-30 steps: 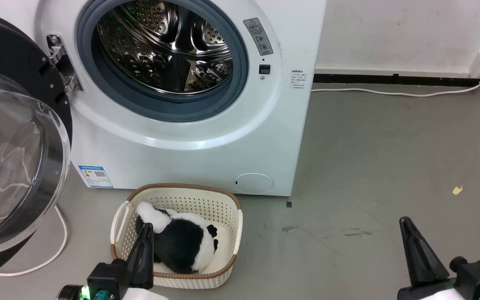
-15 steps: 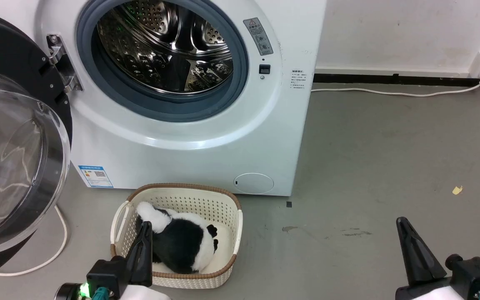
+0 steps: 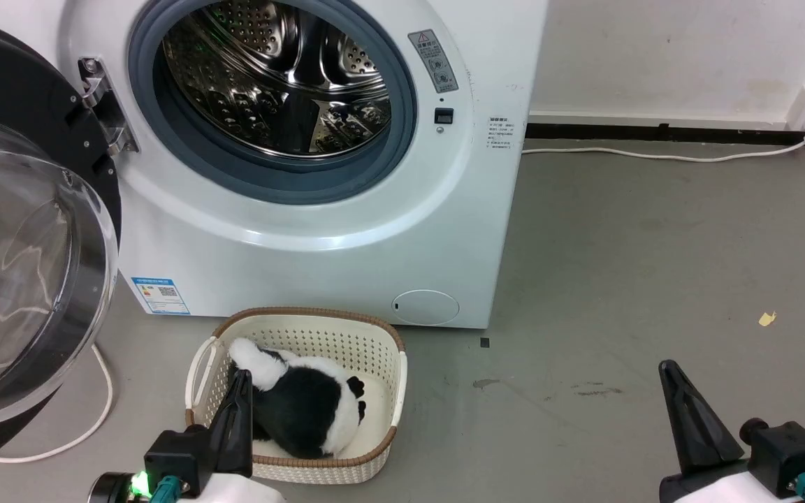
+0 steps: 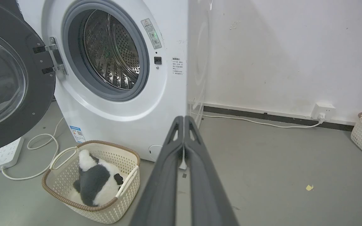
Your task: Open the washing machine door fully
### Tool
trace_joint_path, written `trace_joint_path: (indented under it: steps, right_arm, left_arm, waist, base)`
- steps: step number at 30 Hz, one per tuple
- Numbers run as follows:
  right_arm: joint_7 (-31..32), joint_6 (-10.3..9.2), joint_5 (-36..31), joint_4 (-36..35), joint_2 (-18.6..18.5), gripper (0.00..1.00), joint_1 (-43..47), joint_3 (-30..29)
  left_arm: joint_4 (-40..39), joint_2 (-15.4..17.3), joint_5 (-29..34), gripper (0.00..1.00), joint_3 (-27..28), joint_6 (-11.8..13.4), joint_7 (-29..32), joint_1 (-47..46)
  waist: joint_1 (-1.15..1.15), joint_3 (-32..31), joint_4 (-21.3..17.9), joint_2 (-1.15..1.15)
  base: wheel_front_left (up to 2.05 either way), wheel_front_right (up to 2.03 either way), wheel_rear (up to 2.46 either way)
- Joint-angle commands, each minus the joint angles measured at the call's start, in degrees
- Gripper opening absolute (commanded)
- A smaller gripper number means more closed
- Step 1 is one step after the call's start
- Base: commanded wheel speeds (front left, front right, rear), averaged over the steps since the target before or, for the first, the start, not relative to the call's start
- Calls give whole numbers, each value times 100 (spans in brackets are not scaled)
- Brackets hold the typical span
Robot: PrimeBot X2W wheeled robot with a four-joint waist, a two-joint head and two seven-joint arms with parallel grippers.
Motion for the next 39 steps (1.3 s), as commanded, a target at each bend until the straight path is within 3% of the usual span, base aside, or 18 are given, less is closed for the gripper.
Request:
trace_joint_path:
  steps: [1, 39]
  right_arm:
    - [27, 1, -39, 6, 9, 0, -65, 3]
    - [497, 3, -186, 11, 18, 0, -239, 86]
  left_arm:
    - [-37, -11, 57, 0, 20, -43, 32, -67]
    - [-202, -172, 417, 0, 340, -205, 500, -143]
  waist:
    - [0, 0, 0, 0]
    - [0, 4, 0, 0]
  base:
    - [0, 0, 0]
    - [0, 0, 0]
